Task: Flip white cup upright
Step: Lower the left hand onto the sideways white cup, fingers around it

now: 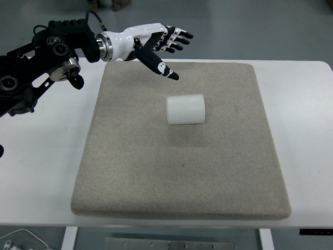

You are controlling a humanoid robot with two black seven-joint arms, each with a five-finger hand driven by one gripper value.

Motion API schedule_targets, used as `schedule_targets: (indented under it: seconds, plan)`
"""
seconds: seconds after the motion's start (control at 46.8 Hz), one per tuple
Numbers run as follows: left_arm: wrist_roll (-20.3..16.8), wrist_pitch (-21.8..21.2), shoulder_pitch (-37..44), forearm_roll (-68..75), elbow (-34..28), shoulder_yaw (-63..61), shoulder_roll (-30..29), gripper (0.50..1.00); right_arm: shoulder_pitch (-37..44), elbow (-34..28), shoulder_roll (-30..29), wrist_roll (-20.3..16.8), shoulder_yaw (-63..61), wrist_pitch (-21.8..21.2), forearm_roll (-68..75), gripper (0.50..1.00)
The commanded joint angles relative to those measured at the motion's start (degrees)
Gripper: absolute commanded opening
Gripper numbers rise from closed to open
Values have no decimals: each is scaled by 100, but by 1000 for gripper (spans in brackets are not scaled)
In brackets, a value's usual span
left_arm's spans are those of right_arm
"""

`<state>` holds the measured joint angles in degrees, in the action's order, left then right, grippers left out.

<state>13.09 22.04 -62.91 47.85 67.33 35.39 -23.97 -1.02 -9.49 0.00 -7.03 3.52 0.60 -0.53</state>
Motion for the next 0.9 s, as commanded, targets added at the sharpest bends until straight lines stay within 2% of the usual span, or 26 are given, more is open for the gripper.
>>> schedule_targets:
  seconds: [0.0, 0.427, 0.876]
  plan:
    - [281, 117, -2, 128, 166, -24, -37, 992, -3, 0, 0, 0, 0, 2, 0, 930]
    - [1512, 169, -125, 524, 553, -15, 51, 990, 6, 0, 0, 0, 0, 2, 0, 930]
    - [1723, 161, -64, 1279, 395, -41, 631, 988, 6, 0, 0, 0, 0, 2, 0, 930]
